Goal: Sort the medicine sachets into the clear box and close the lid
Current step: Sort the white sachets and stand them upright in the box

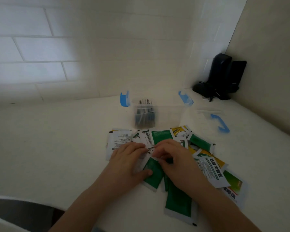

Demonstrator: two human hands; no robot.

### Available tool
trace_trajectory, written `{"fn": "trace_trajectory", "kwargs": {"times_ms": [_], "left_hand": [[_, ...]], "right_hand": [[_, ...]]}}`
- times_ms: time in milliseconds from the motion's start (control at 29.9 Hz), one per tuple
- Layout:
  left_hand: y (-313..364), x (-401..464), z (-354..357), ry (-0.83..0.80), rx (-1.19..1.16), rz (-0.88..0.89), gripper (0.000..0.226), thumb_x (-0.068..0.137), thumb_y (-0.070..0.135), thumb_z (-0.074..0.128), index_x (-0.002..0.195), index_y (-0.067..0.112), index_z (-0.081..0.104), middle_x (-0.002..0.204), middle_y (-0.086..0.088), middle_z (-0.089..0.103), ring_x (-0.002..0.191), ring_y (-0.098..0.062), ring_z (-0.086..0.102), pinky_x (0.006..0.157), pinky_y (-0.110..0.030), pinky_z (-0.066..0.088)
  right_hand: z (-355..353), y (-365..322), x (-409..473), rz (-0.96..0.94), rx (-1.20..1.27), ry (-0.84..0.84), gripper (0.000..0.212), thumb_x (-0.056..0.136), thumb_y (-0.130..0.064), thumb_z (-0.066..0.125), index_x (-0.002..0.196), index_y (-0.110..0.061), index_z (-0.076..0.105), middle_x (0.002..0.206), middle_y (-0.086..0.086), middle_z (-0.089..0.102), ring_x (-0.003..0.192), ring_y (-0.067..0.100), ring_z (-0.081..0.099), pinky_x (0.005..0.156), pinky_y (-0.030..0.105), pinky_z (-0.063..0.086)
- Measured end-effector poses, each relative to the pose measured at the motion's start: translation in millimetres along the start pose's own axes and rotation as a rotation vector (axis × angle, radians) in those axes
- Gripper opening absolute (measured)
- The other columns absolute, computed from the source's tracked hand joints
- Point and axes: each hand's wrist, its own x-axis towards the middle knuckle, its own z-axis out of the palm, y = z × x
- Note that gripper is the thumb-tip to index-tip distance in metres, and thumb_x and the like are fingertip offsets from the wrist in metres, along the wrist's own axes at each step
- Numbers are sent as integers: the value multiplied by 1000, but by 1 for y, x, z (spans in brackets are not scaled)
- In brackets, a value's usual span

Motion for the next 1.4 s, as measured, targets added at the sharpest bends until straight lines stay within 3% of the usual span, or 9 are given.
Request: {"fn": "trace_trajectory", "kwargs": {"times_ms": [167,334,468,568,735,902,1069,1202,1403], "left_hand": [[6,5,-20,102,-288,-37,18,70,33,72,85,33,61,103,17,52,104,-3,43,94,-25,40],[6,16,-38,137,-540,-60,13,77,22,68,76,35,67,46,11,43,43,-2,35,47,-8,31],[13,25,-35,-3,-778,-43,21,86,0,53,80,18,62,72,4,69,63,-3,63,61,-13,50],[13,28,-28,-21,-816,-74,23,88,-1,47,78,17,57,93,5,68,85,-3,68,67,-16,54],[8,26,-24,58,-886,-141,36,89,-3,40,76,21,63,81,15,72,83,1,67,66,-11,51],[7,20,-22,121,-896,-146,23,89,11,47,73,22,59,80,10,69,78,-1,66,63,-11,51],[5,18,-20,127,-788,-59,30,83,3,58,82,32,48,102,0,62,89,-11,66,69,-21,55],[7,16,-21,76,-803,-21,31,85,-4,53,93,26,58,101,10,63,82,0,65,67,-11,50],[11,17,-21,56,-1008,-147,41,94,21,39,76,42,70,80,20,73,76,0,68,58,-9,51]], "right_hand": [[-20,-6,0,54,264,143,30,77,-3,64,75,-31,57,92,-13,64,87,-1,60,77,10,49],[-51,2,-6,257,74,-64,19,71,-35,70,84,-40,58,79,-15,64,68,-6,57,58,10,45],[-50,1,-11,266,-232,-470,46,54,-56,74,94,-51,52,85,-27,49,77,-8,46,59,9,32],[-43,-1,-9,169,-348,-515,58,53,-56,75,104,-47,50,83,-23,45,77,-7,39,60,10,23],[-41,-3,-10,83,-317,-543,36,62,-51,73,93,-39,58,79,-19,49,71,-5,42,57,13,24],[-41,-5,-7,122,-154,-451,21,77,-29,67,65,-41,55,73,-24,53,70,-11,49,57,7,37],[-58,-9,-8,133,281,-82,17,77,-15,66,67,-30,65,60,-17,67,46,-2,53,43,7,40],[-64,-10,-9,7,639,93,9,72,-18,62,80,-16,64,77,-2,73,71,9,68,59,13,50],[-40,-3,-4,101,393,-12,25,77,-2,65,78,-26,64,81,-6,72,81,2,67,70,10,51]]}}
